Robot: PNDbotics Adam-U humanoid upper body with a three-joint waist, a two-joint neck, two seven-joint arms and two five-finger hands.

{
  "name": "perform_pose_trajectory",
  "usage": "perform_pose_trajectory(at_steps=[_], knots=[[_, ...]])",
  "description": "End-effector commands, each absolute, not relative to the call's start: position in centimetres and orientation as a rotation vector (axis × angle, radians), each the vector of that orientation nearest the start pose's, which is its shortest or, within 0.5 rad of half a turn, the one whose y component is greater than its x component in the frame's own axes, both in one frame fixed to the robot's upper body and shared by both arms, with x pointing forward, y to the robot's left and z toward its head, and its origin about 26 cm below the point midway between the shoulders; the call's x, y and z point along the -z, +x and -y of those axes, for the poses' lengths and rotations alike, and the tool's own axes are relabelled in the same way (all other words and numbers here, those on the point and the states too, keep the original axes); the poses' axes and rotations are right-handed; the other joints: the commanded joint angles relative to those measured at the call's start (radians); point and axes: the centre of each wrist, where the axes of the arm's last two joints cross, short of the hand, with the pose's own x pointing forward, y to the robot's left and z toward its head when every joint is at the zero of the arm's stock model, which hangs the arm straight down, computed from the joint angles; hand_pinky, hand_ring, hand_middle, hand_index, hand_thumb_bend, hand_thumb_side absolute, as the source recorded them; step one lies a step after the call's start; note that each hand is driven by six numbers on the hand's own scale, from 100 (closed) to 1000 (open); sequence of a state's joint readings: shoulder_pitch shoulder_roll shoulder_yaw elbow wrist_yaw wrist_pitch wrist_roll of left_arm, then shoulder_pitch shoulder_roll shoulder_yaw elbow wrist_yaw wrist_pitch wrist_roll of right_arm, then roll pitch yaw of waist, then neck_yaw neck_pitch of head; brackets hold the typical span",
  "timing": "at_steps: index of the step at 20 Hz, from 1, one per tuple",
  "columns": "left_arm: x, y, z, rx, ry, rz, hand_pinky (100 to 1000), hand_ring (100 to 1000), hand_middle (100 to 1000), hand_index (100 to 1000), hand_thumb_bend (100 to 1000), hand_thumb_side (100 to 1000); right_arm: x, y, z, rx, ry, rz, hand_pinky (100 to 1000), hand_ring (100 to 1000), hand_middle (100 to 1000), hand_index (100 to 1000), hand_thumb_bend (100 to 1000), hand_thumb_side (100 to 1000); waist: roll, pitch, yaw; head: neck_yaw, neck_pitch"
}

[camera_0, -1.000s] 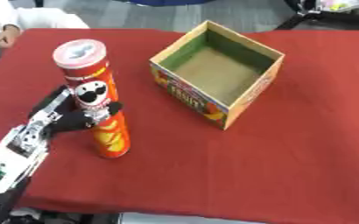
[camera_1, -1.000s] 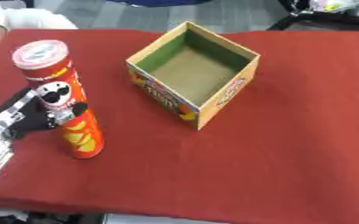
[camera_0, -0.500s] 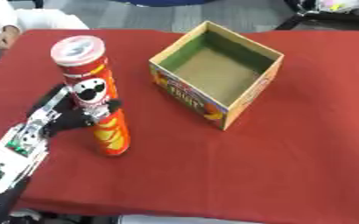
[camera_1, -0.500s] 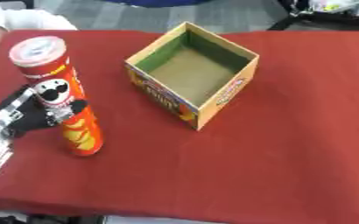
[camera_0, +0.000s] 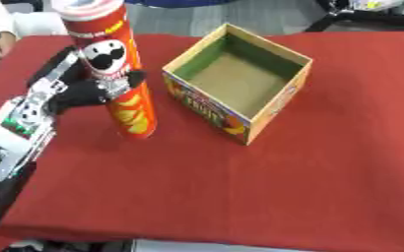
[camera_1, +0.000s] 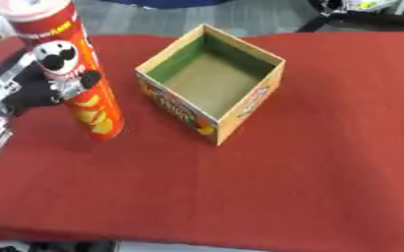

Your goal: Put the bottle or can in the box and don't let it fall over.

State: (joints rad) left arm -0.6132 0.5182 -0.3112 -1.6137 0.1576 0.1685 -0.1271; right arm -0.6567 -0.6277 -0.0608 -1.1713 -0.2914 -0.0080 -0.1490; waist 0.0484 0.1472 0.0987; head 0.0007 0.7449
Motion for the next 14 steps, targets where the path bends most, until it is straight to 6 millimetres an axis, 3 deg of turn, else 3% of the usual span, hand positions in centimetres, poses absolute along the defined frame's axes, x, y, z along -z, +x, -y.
perform_pose_trajectory(at_steps=[1,14], knots=[[-21.8,38.2,-21.6,0.836,0.0,1.876,812,709,505,641,347,372,-21.0,41.4,39.9,-0.012,-0.426,1.925,878,761,823,870,100,915,-0.001,-0.024,-0.002,-0.005,-0.003],[-26.8,42.1,-15.6,0.839,-0.014,2.004,812,705,504,641,339,382,-21.6,42.0,38.8,-0.037,-0.4,1.942,877,763,823,870,100,914,0.004,-0.019,-0.028,0.0,-0.017]])
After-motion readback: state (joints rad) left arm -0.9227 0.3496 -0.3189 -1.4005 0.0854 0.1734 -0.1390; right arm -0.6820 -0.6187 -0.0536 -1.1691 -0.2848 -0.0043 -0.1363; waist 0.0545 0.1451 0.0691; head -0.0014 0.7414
